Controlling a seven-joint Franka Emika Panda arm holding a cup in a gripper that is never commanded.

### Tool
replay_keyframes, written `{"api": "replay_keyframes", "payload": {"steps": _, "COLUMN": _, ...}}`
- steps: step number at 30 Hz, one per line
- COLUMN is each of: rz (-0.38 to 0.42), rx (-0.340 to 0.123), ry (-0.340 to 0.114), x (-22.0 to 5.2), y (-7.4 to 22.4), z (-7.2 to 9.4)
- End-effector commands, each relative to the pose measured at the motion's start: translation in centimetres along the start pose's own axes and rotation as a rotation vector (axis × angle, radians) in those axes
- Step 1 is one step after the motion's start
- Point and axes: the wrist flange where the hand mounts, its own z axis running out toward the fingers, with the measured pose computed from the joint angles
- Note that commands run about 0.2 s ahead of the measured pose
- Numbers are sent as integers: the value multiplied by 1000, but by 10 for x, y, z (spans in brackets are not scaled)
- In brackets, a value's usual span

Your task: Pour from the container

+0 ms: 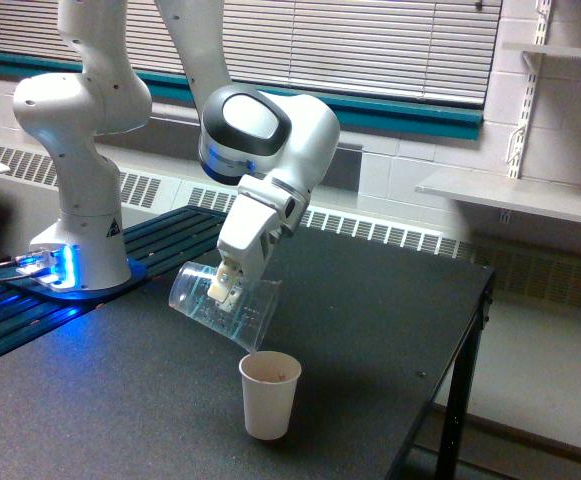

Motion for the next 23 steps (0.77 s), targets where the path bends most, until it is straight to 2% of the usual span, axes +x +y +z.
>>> {"api": "replay_keyframes", "payload": {"steps": 1, "rz": 3, "rx": 19, "ry": 12, "x": 3, "y": 4, "z": -2}}
{"api": "replay_keyframes", "payload": {"steps": 13, "rz": 52, "rx": 85, "ry": 27, "x": 7, "y": 34, "z": -5}}
{"api": "replay_keyframes", "payload": {"steps": 23, "rz": 83, "rx": 128, "ry": 1, "x": -2, "y": 58, "z": 9}}
